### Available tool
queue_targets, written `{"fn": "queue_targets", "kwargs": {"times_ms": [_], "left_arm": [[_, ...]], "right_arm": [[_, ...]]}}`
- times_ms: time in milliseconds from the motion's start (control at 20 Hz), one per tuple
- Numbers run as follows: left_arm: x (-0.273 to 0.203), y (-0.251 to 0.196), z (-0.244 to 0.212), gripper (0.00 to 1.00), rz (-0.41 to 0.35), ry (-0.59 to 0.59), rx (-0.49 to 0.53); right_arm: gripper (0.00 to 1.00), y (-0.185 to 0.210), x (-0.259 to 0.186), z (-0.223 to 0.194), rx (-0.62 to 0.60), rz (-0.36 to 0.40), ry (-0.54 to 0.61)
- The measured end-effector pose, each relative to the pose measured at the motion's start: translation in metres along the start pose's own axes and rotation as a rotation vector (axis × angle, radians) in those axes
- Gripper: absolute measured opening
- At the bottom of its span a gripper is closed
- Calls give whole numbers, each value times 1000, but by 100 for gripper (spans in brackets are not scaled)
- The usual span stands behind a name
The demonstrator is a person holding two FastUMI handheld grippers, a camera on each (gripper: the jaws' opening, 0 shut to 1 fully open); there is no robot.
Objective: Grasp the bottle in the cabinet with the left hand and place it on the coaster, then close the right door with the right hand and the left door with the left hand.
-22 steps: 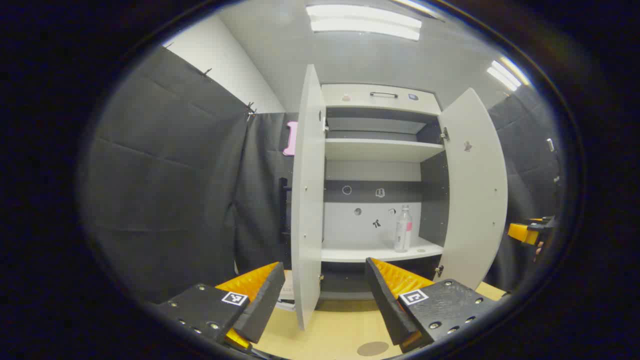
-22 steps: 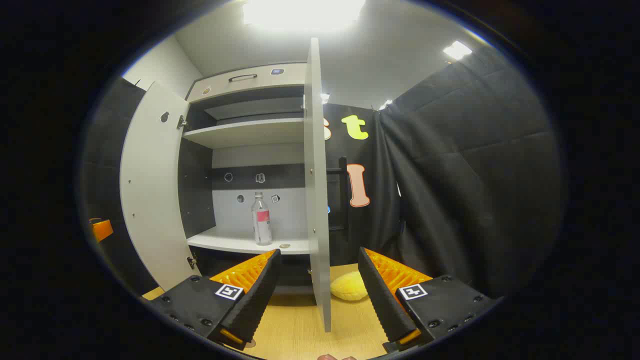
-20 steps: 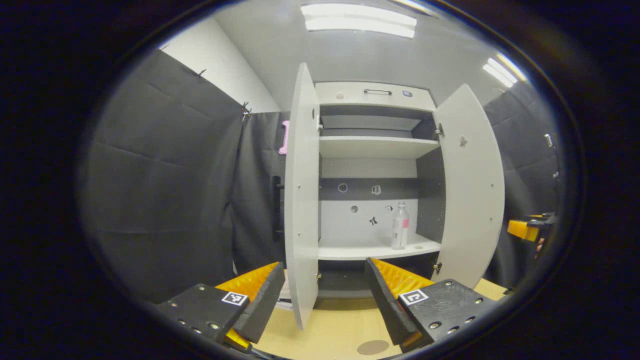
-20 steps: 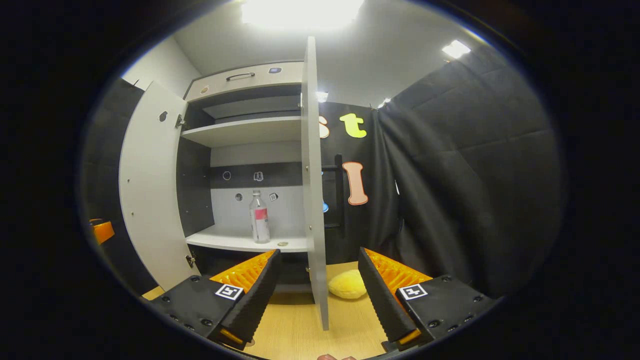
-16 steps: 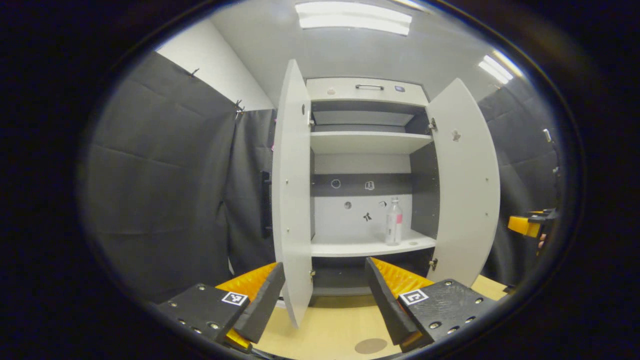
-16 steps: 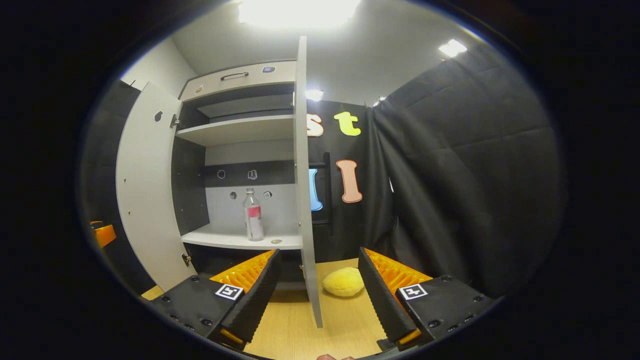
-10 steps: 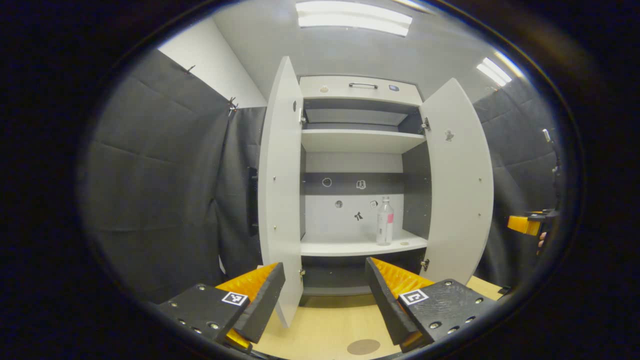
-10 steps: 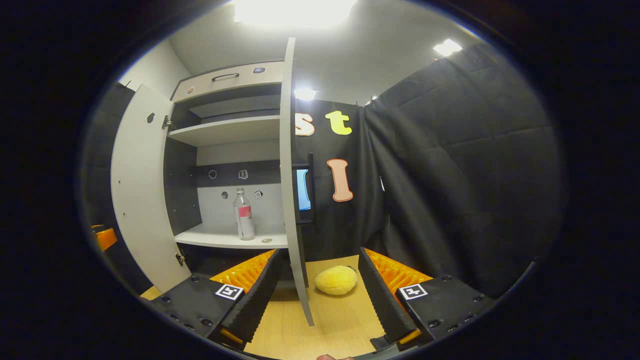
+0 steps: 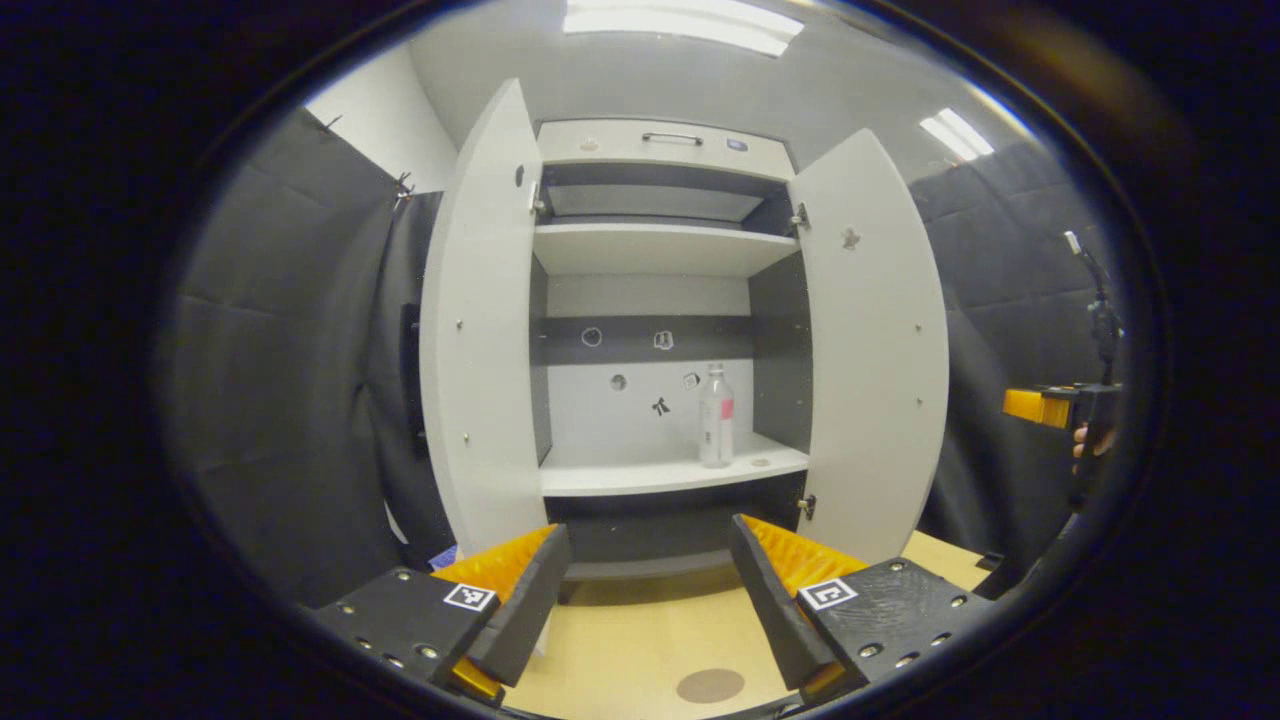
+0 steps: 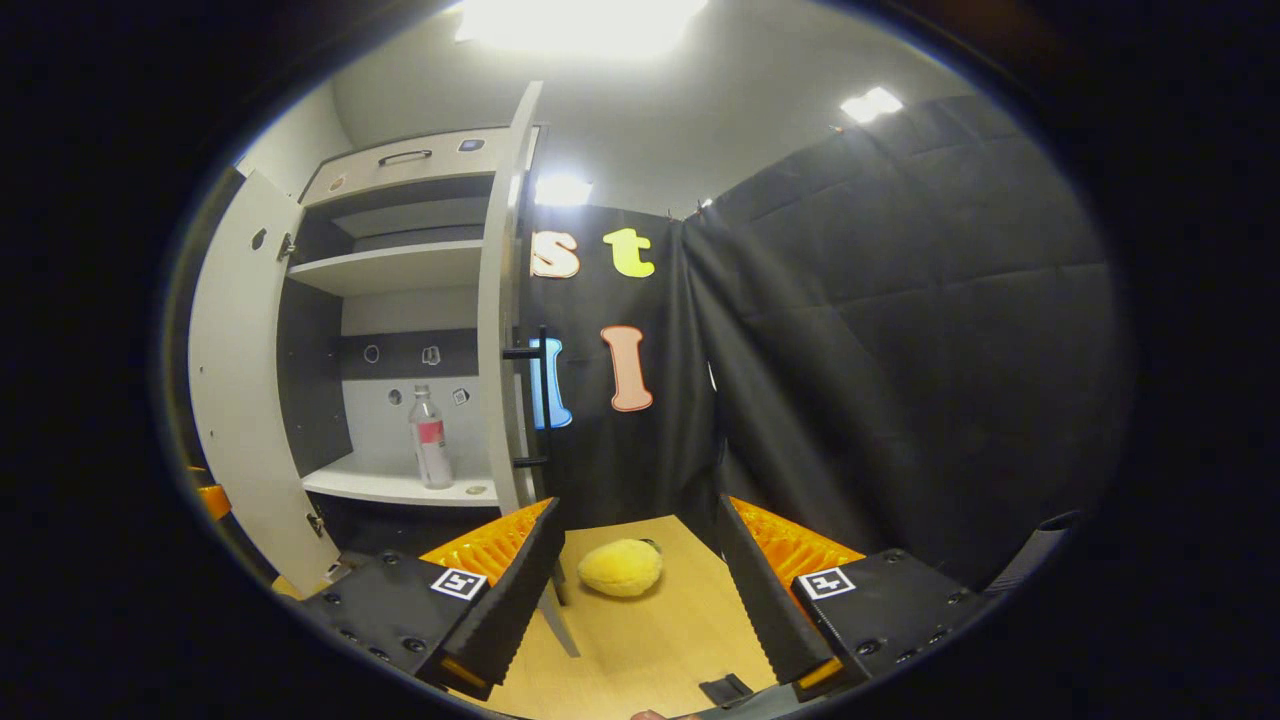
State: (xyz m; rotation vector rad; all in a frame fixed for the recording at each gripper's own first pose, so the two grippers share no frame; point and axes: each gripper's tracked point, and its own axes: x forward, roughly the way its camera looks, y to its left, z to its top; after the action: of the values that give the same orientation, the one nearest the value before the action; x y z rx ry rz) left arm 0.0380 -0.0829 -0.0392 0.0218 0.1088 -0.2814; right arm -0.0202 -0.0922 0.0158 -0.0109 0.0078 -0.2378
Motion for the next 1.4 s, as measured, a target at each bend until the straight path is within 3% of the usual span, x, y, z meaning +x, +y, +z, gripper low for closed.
{"fn": "queue_targets", "kwargs": {"times_ms": [500, 1050, 1250, 1300, 1400], "left_arm": [[119, -37, 28, 94, -109, -33, -19], [273, -57, 54, 94, -116, -35, -56], [320, -68, 53, 93, -136, -30, -25], [330, -71, 53, 99, -142, -34, -15], [350, -78, 52, 99, -150, -40, 2]], "right_arm": [[95, -34, 57, 14, 9, -80, -16], [97, -79, 123, 7, 59, -170, -23], [95, -93, 140, 3, 24, -213, -23], [97, -96, 144, 3, 14, -221, -22], [95, -100, 148, 0, 3, -234, -17]]}}
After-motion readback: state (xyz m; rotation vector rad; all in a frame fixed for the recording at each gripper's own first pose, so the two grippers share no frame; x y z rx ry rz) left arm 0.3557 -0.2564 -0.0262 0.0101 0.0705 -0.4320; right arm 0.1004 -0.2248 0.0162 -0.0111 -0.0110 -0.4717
